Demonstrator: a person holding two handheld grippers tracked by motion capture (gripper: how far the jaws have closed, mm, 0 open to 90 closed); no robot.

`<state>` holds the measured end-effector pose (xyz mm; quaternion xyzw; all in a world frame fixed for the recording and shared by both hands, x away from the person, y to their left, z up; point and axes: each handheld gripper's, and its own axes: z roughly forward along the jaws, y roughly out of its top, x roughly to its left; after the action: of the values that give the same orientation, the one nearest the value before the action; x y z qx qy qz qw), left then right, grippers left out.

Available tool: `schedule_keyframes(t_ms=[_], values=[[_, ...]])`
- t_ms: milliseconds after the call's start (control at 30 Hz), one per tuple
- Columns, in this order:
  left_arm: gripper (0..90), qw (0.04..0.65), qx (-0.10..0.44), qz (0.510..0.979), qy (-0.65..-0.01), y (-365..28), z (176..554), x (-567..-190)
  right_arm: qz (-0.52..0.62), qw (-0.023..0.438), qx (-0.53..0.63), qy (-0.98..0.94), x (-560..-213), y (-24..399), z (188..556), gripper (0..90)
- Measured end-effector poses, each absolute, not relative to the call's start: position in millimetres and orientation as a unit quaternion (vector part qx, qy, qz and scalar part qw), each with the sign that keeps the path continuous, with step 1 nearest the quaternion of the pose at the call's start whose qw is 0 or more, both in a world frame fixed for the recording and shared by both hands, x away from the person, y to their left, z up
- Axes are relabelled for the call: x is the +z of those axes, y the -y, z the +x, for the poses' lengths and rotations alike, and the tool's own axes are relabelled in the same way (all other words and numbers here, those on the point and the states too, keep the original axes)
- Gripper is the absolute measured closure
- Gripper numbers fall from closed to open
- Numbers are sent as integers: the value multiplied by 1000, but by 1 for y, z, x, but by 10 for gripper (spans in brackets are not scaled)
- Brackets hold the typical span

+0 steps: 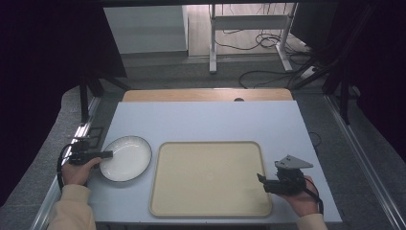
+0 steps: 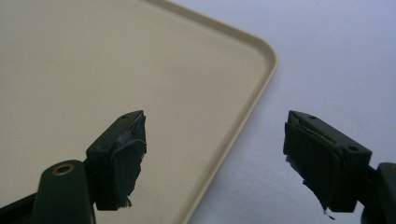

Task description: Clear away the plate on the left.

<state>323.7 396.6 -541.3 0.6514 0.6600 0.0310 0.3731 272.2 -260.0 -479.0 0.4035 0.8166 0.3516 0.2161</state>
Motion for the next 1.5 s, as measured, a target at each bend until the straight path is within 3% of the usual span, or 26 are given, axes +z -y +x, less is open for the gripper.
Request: schedule_keyframes(t_ms=[567, 1200, 1500], values=[[833, 403, 52, 644, -648, -396, 319, -522, 405, 220, 350, -816, -479, 261, 272, 220], [844, 390, 118, 674, -616, -372, 315, -492, 407, 224, 348, -814, -479, 264, 272, 221], [835, 402, 124, 677, -603, -366, 311, -483, 410, 224, 351, -811, -478, 267, 273, 221]])
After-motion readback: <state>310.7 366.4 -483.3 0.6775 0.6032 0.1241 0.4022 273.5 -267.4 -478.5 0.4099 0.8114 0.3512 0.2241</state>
